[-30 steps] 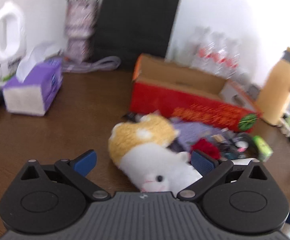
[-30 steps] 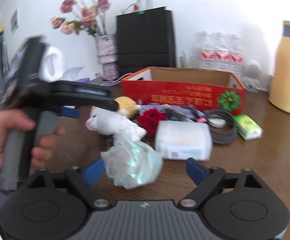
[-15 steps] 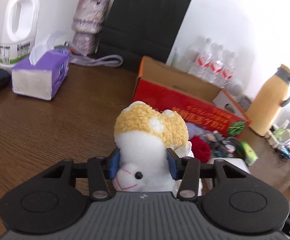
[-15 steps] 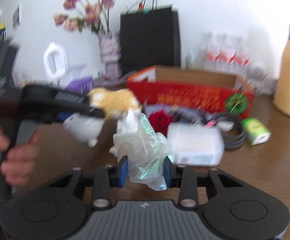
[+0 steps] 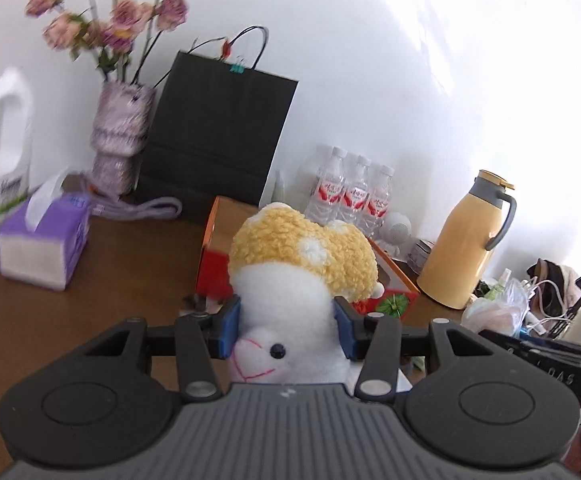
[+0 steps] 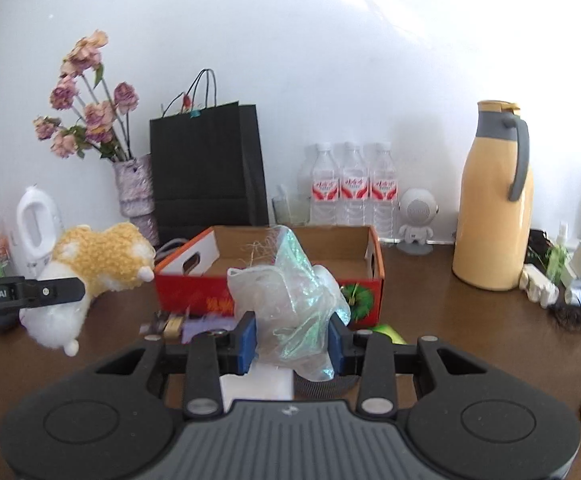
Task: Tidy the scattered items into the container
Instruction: 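Carry the sheep and bag into the cardboard box and release both, then grasp the crumpled tissue with the left tool while the right tool grasps the white container, then carry the tissue and white container into the box and release both, then grasp the red rose with the left tool while the right tool grasps the small printed packet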
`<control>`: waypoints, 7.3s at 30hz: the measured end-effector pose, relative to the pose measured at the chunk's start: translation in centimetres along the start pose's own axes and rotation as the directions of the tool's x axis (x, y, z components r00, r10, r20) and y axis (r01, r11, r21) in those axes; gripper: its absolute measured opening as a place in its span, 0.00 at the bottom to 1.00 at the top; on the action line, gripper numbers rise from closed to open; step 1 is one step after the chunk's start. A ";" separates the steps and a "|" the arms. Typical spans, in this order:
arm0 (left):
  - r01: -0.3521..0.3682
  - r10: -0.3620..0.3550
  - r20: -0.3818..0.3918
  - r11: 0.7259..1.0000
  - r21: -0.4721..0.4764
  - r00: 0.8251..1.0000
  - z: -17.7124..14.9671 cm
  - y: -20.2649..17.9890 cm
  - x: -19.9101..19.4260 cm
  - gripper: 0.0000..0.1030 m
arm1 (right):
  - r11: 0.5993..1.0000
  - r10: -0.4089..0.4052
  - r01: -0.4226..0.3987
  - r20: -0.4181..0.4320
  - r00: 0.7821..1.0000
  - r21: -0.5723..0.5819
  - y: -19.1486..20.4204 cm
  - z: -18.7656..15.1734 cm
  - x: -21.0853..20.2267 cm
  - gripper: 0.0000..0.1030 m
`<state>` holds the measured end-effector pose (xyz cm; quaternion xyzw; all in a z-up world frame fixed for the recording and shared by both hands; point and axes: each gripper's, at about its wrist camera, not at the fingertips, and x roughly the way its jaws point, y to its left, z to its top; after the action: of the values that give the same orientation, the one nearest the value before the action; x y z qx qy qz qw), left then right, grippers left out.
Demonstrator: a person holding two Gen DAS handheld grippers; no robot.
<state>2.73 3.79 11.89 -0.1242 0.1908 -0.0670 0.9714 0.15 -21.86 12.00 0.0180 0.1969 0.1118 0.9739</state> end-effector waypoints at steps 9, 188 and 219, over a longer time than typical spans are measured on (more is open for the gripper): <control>-0.082 0.091 -0.086 0.992 0.099 0.992 9.2 -0.5 15.2 0.48 | 0.997 -0.033 0.032 -0.022 0.999 -0.063 -3.3 11.7 12.2 0.35; -0.102 0.192 -0.296 0.950 0.296 0.935 9.0 0.5 26.9 0.94 | 0.996 -0.049 0.083 -0.543 0.838 0.037 -4.3 8.1 31.7 0.91; -0.213 0.151 0.265 0.951 0.223 0.952 -2.2 -2.6 3.8 1.00 | 0.998 -0.027 0.039 0.206 0.978 -0.052 0.2 0.6 7.8 1.00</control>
<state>5.16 0.14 9.29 0.0097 0.0701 0.0159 0.9974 7.33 -19.94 9.64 -0.0011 0.0924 0.0986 0.9908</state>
